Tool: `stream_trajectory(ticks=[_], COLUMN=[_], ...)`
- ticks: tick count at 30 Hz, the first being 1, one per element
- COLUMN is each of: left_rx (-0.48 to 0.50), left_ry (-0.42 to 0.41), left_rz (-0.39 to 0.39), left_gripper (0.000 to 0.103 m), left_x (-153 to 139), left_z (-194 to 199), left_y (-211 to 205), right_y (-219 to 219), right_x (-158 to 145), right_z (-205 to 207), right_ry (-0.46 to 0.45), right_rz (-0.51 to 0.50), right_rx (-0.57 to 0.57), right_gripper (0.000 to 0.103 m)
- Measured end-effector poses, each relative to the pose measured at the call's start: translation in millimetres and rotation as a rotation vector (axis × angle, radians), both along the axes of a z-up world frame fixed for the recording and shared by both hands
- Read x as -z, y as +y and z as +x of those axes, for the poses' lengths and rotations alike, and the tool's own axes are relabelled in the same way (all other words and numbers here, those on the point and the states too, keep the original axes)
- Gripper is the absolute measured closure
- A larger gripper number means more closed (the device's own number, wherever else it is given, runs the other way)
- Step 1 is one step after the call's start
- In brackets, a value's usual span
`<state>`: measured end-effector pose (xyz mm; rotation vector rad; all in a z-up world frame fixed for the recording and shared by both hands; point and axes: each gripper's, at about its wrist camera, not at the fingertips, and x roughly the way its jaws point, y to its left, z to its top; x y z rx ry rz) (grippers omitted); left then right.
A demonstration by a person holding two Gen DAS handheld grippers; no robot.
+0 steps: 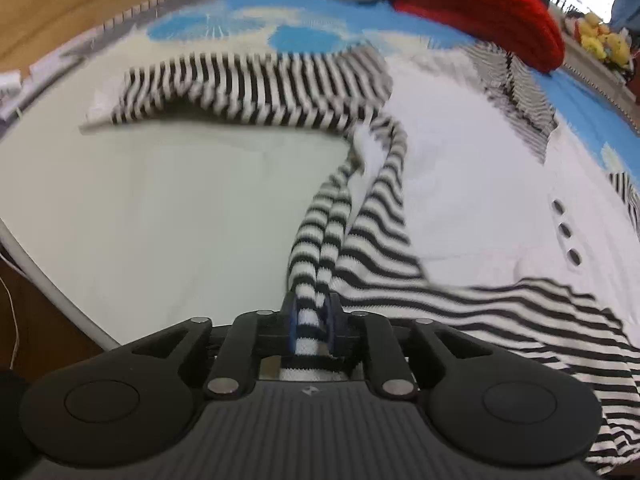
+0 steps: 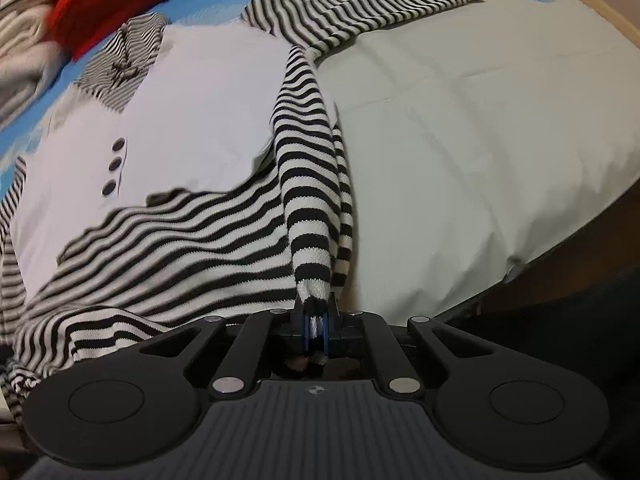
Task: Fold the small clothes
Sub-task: 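Grasp one striped sleeve cuff with the right gripper while the left gripper grasps the other cuff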
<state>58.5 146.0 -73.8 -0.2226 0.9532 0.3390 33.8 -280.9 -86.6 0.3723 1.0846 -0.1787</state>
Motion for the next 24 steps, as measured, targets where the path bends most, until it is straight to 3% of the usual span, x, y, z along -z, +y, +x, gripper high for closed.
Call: stream_trajectory(ticks=[3,4,7,8,10,12,13,17,20,22,24], left_rx=[0.066,0.086,0.123,0.124,0.084,0.069,0.073,0.101,0.108,0.116,0.136], left_ry=[-0.076,-0.089,-0.039,0.025,0.111,0.097,0.062,-0.093,-0.206,-0.242,-0.261], left_rz=[0.086,0.092,0.026,-0.03,-0.08,-0.087,-0.082,-0.041,-0.015,0.001,-0.001], left_gripper=[0.077,0.077,0.077,0.077,0.077,0.077,0.077,0.075,0.064,0.051,0.05], left_x=[-18.1,-20.5,-8.5,3.7,18.7,9.8,-2.0,-59.7,-108.6,-132.2,-147.7], left_z=[-10.3,-12.9,-11.2,-7.0,-2.2,-0.5,0.7,12.3,35.5,54.2,76.9], left_y=[-18.8,-23.9,-29.8,-27.6,-22.7,-19.9,-19.2,-13.0,10.5,29.0,50.2], right_y=[-1.3,0.4,4.9,5.4,3.8,-4.1,-7.6,-5.1,0.6,3.9,7.9], right_x=[-15.3,-21.3,-30.1,-27.1,-9.3,6.5,4.8,-38.2,-67.9,-86.4,-111.2], right_z=[6.7,8.2,15.0,20.3,28.4,35.4,36.7,37.0,33.2,32.1,34.7], right_ry=[-0.092,-0.129,-0.192,-0.174,-0.053,0.052,0.049,-0.159,-0.326,-0.423,-0.532], right_rz=[-0.045,-0.071,-0.092,-0.086,-0.096,-0.078,-0.059,-0.119,-0.153,-0.158,-0.14], right_rx=[0.02,0.016,-0.007,-0.02,-0.022,0.025,0.054,0.057,0.031,-0.003,-0.041], right_gripper=[0.085,0.078,0.062,0.061,0.061,0.057,0.056,0.056,0.056,0.056,0.055])
